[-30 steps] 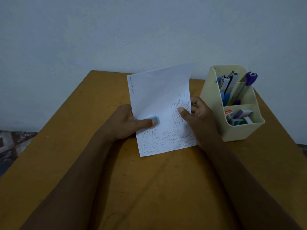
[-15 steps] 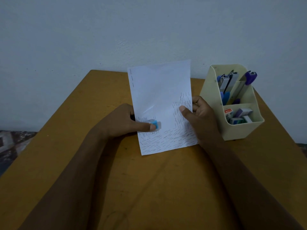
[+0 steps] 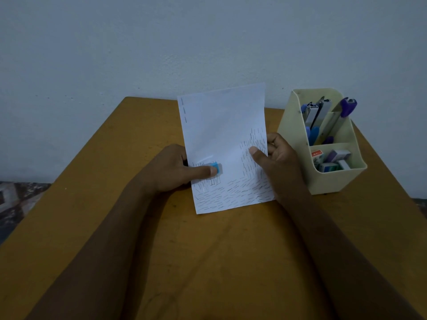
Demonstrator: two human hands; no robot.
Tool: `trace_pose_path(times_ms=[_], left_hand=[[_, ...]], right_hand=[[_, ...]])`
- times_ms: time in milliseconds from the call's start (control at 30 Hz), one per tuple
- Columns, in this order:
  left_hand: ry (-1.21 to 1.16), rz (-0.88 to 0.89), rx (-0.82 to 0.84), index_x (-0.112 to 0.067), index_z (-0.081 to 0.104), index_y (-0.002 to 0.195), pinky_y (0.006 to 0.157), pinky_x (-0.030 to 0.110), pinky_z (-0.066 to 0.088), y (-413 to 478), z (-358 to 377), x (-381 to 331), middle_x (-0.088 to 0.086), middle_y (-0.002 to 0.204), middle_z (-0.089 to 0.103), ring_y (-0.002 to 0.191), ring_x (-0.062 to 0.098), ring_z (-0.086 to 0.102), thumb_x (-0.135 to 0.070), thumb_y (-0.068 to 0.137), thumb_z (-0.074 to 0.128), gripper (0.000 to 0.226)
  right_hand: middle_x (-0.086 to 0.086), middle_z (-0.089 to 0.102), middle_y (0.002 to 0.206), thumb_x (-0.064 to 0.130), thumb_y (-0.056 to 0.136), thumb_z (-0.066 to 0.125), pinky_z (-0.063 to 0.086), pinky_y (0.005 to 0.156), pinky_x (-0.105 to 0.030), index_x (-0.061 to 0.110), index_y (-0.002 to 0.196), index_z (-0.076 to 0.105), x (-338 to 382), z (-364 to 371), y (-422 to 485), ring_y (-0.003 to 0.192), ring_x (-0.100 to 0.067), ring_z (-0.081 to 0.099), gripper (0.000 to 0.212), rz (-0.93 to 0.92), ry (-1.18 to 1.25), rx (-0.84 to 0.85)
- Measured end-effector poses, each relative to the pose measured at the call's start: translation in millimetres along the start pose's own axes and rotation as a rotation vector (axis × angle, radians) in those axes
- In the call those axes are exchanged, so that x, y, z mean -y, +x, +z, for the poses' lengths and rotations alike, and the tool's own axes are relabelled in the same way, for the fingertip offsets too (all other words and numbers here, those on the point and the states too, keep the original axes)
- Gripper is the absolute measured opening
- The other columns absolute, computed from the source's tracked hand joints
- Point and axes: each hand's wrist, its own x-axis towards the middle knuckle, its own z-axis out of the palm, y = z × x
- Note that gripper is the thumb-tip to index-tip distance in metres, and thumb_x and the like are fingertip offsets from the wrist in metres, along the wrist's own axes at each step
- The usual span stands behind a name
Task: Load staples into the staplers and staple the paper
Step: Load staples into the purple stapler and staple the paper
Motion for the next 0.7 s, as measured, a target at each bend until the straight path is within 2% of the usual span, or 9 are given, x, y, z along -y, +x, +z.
trace_pose_path(times_ms=[133,300,433,633,700], left_hand=[[-0.003,0.002,-0.016,-0.022,0.068,0.087,0.057,0.021,0.053,0.1,0.9,0.8,-0.011,0.087,0.074,0.072,0.012,0.071,-0.044,0.07,0.069,0.029],[-0.021,0.01,-0.062,-0.015,0.067,0.092,0.064,0.036,0.057,1.2,2.5,5.6,-0.002,0.092,0.074,0.078,0.017,0.072,-0.025,0.081,0.073,0.017],[-0.006,0.011,-0.067,-0.015,0.066,0.094,0.065,0.039,0.058,1.6,2.8,5.9,-0.001,0.094,0.073,0.079,0.018,0.072,-0.024,0.081,0.073,0.018],[0.018,-0.022,-0.045,-0.017,0.07,0.086,0.056,0.019,0.053,1.5,1.1,1.4,-0.008,0.085,0.075,0.075,0.01,0.071,-0.029,0.077,0.076,0.015],[-0.007,-0.025,-0.107,-0.018,0.072,0.084,0.054,0.016,0.05,1.3,1.3,0.7,-0.011,0.081,0.074,0.07,0.007,0.07,-0.031,0.078,0.075,0.014]], right_hand=[[0.01,0.065,0.102,0.016,0.092,0.056,0.055,0.079,-0.02,0.015,0.109,0.053,-0.6,0.3,-0.1,0.096,-0.006,0.065,0.017,-0.001,-0.013,-0.002],[0.004,0.066,0.106,0.016,0.092,0.057,0.056,0.081,-0.027,0.016,0.106,0.053,-1.2,1.0,-0.2,0.096,-0.01,0.066,0.015,0.008,-0.013,-0.001],[0.004,0.066,0.106,0.016,0.092,0.057,0.057,0.081,-0.027,0.017,0.106,0.053,-1.3,1.4,-0.4,0.097,-0.011,0.066,0.015,0.006,-0.022,-0.002],[0.007,0.067,0.102,0.014,0.092,0.058,0.056,0.078,-0.021,0.016,0.105,0.054,-1.0,0.8,-0.1,0.094,-0.006,0.066,0.014,0.001,-0.014,-0.015],[0.009,0.067,0.1,0.014,0.092,0.058,0.056,0.077,-0.02,0.015,0.104,0.054,-1.2,1.0,0.6,0.092,-0.006,0.066,0.013,0.0,-0.009,-0.024]])
